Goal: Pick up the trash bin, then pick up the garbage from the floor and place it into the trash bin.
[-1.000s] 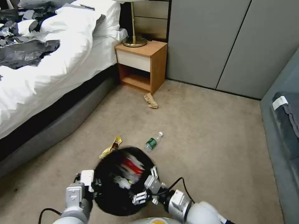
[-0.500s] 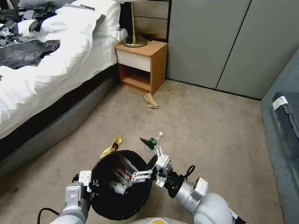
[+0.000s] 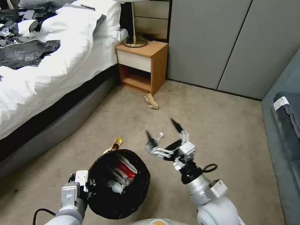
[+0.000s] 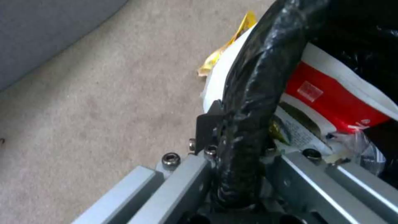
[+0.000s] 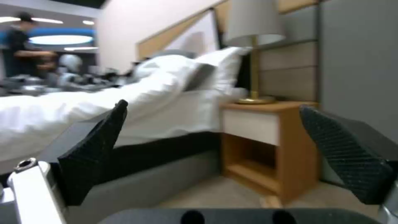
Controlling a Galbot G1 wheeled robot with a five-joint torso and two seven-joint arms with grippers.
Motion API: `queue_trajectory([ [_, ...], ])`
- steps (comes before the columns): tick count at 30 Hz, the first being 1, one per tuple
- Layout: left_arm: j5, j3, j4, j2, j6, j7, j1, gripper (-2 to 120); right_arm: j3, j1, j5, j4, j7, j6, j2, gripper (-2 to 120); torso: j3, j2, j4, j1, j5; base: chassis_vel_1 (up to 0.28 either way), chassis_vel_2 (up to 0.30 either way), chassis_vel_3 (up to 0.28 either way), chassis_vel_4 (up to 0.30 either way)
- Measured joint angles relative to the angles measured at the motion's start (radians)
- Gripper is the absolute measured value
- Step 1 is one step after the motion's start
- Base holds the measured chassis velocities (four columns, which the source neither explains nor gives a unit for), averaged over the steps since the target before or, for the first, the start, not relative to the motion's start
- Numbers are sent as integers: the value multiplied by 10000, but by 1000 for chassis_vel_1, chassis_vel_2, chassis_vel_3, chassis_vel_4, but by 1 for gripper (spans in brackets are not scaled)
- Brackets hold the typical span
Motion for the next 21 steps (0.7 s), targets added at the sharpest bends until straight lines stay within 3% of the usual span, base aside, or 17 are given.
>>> queue_trajectory([
  [10,29,-82,-64,-126,-42,8,-82,0,61,-1120,-925,-1429,515,1518,651,100,0,0,2,0,2,0,0,0,0],
  [21,58,-116,-177,-189,-49,10,-25,0,-33,-977,-937,-1697,557,1452,669,100,0,0,2,0,4,0,0,0,0],
])
